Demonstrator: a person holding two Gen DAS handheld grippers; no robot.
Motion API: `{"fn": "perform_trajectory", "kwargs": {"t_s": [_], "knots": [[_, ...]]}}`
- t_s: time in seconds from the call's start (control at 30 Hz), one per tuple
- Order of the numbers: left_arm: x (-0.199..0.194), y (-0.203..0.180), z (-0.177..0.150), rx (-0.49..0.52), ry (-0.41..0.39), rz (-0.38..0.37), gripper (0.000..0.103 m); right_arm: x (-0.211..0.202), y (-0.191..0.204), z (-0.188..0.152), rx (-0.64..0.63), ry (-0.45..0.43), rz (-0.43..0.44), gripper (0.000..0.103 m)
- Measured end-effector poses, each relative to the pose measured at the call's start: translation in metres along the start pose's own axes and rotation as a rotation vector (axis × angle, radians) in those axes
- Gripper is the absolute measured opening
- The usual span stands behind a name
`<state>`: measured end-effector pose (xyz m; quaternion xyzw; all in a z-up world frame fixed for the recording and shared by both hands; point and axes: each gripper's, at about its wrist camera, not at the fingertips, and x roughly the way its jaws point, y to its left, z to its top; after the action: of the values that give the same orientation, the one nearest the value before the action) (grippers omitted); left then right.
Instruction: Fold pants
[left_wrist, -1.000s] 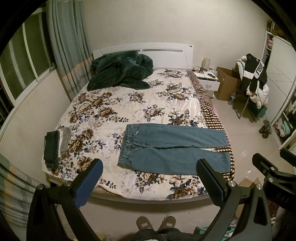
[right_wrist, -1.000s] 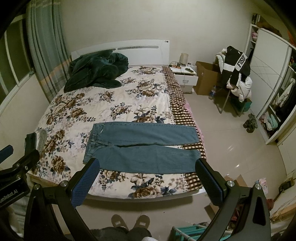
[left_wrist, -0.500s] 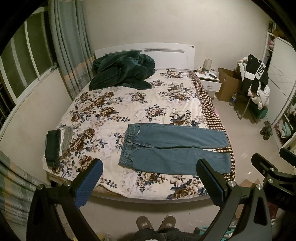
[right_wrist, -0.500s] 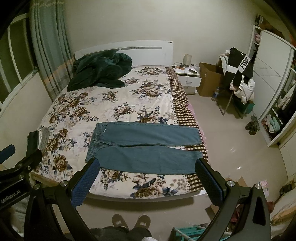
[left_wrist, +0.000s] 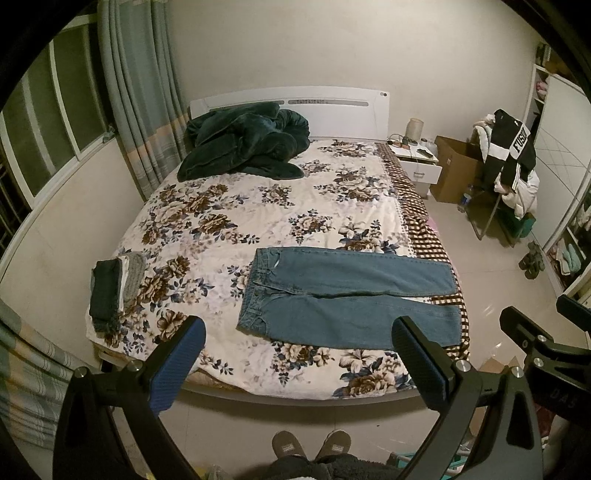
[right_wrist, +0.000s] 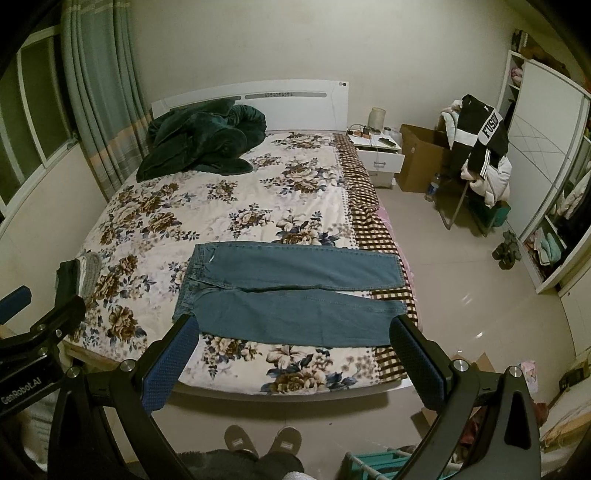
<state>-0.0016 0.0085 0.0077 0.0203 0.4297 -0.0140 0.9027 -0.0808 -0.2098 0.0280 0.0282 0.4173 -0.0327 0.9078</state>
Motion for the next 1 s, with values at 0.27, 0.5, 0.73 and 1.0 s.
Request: {"fn": "perform_trajectory", "kwargs": {"t_s": [0.27,0.5,0.73,1.0], "knots": [[0.0,0.0,-0.001,-0.001,-0.003,0.0,0.103,0.0,0.0,0.0,0.0,0.0,0.0,0.103],[-0.009,-0.005,-0.003,-0.004,-0.003,0.0,0.103,0.002,-0.002,-0.004,-0.003,0.001,0.003,0.103],[-0.011,-0.008,-0.003,-0.014,-0.012,0.016,0.103,0.008,-0.004,-0.008,0.009,0.005,0.003,0.103],[0.033,-0.016,0.013,-0.063,-0.03,0.116,0.103,0.069,-0.032,-0.008,0.055,0.034,-0.003,0.103]]}}
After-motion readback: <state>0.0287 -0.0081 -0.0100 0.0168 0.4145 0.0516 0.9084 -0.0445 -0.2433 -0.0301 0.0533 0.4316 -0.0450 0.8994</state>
